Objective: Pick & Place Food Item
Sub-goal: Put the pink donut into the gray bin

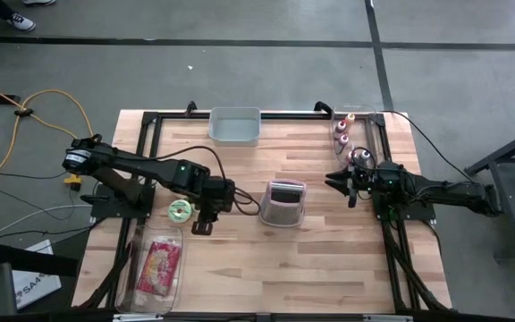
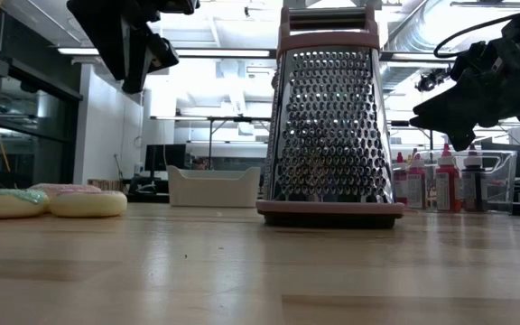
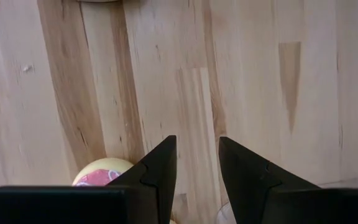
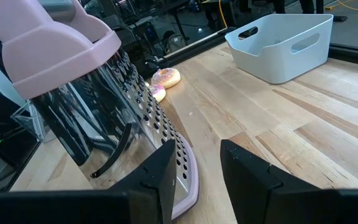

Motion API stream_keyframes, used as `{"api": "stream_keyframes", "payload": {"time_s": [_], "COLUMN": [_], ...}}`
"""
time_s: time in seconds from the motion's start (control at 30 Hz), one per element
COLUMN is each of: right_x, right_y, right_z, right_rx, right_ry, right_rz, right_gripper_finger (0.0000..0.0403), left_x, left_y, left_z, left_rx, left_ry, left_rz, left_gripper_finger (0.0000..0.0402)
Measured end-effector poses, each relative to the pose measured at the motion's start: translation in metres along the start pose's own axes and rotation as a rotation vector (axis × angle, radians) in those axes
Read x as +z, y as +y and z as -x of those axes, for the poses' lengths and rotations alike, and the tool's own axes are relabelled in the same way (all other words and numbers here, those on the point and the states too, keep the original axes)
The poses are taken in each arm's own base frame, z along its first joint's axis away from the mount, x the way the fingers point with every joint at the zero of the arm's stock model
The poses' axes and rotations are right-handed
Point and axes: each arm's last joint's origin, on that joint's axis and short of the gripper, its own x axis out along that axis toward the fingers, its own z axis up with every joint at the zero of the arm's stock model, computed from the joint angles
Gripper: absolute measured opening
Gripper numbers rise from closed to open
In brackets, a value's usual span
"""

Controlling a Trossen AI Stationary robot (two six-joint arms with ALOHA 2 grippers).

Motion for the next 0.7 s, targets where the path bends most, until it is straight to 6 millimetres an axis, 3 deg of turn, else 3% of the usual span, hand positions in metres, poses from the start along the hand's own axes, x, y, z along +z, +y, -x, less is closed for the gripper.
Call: {"api": "stream_keyframes", "payload": {"time_s": [0.23, 0.7], "right_x": [0.000, 0.000], "right_y": [0.000, 0.000], "right_z": [0.000, 0.000], "right_rx": [0.000, 0.000], "right_ry": [0.000, 0.000], "right_rz": [0.000, 0.000], "right_gripper_finger": [0.0114, 0.0114], "left_x": [0.001, -0.006], "left_y": [0.009, 0.057], "left_z": [0.001, 0.010], "left_rx": [-0.051, -0.115], "left_ry": [-0.001, 0.016], "left_rz": [-0.014, -0.011], "left_gripper_finger": [0.0116, 0.0116]}}
